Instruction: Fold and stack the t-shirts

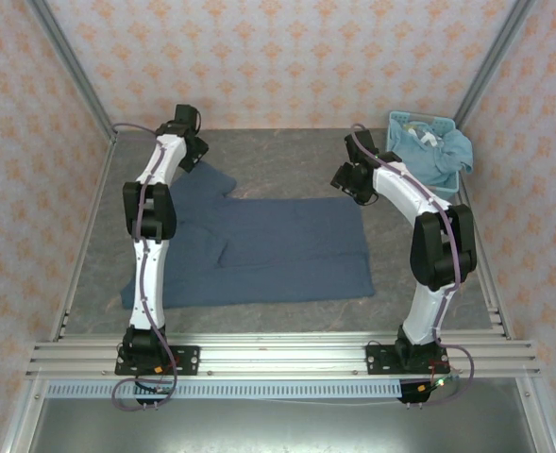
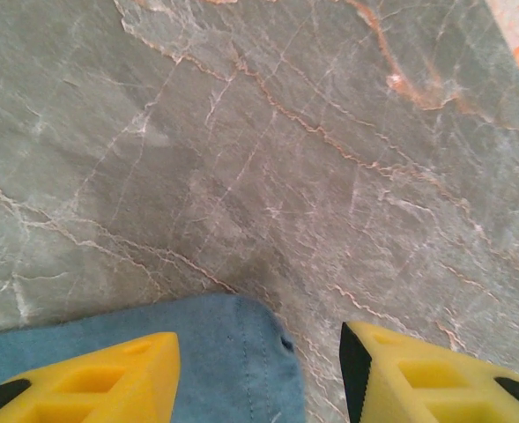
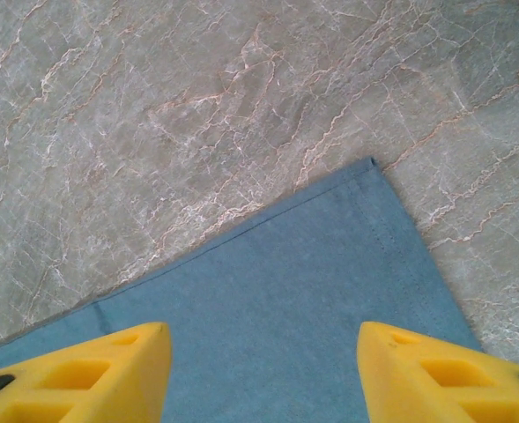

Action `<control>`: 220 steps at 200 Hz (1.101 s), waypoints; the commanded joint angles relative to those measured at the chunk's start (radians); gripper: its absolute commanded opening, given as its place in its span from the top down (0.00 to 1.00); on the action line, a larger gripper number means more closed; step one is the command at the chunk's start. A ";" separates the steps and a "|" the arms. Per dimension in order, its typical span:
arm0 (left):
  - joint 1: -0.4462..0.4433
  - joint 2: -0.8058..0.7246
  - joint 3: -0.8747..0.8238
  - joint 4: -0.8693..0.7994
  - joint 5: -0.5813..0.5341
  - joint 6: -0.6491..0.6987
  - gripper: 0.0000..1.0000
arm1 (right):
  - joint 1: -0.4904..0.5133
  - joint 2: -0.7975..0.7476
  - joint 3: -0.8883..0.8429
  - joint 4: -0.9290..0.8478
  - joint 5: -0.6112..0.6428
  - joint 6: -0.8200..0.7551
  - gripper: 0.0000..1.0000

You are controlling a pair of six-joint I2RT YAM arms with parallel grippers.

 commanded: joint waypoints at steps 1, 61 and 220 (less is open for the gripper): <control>-0.017 0.026 0.045 0.004 -0.017 -0.034 0.48 | -0.005 0.014 0.019 -0.030 0.005 -0.020 0.42; -0.029 0.115 0.151 -0.168 -0.100 -0.051 0.51 | -0.005 0.017 -0.003 -0.030 -0.006 -0.020 0.42; -0.006 0.063 0.178 -0.334 -0.034 -0.050 1.00 | -0.006 0.100 0.052 -0.026 0.057 -0.049 0.46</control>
